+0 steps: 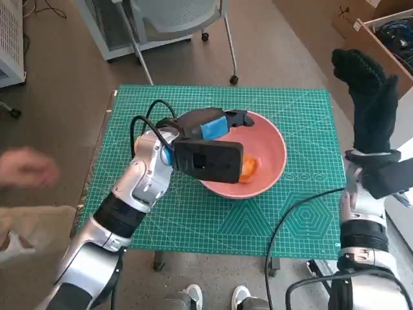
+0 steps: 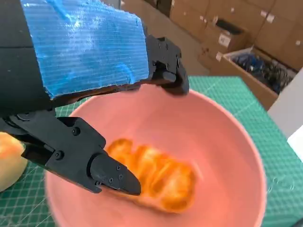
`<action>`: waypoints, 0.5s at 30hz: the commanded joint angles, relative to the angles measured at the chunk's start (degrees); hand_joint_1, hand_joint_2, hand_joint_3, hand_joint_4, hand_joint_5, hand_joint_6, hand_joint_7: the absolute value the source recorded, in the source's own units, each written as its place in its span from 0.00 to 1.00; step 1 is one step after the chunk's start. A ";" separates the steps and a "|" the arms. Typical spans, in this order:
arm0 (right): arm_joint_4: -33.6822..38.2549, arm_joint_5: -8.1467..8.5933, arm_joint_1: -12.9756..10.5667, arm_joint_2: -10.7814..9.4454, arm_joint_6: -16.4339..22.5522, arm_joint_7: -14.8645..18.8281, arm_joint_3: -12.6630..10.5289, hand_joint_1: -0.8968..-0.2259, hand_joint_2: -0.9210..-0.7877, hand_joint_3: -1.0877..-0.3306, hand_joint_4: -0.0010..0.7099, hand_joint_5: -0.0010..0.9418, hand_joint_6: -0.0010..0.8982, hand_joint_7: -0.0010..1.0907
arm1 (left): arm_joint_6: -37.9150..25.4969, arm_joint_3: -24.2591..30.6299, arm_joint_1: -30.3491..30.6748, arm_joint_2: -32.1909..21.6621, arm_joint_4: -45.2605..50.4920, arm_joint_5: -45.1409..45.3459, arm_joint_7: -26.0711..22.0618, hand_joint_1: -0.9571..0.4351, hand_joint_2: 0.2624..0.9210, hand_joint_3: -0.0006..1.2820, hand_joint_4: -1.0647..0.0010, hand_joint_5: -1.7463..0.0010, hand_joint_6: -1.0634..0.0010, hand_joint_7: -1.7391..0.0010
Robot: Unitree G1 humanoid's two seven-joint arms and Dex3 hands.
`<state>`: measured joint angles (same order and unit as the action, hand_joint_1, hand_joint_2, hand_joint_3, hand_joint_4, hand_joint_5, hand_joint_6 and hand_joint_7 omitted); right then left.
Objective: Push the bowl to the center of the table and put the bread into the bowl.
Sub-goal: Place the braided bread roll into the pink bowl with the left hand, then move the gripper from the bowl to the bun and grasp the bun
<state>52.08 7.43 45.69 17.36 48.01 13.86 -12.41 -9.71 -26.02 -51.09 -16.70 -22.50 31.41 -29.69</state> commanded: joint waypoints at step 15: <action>1.06 -0.94 -0.98 -0.89 -0.81 -0.95 0.47 0.33 0.00 0.25 0.24 0.00 0.27 0.06 | 4.14 8.45 6.09 -10.52 15.36 -3.89 -2.54 0.16 0.80 0.03 1.00 1.00 1.00 0.91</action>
<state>52.39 6.58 45.73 16.94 47.98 13.11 -12.10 -5.79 -20.62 -46.86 -24.05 -11.42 28.72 -31.29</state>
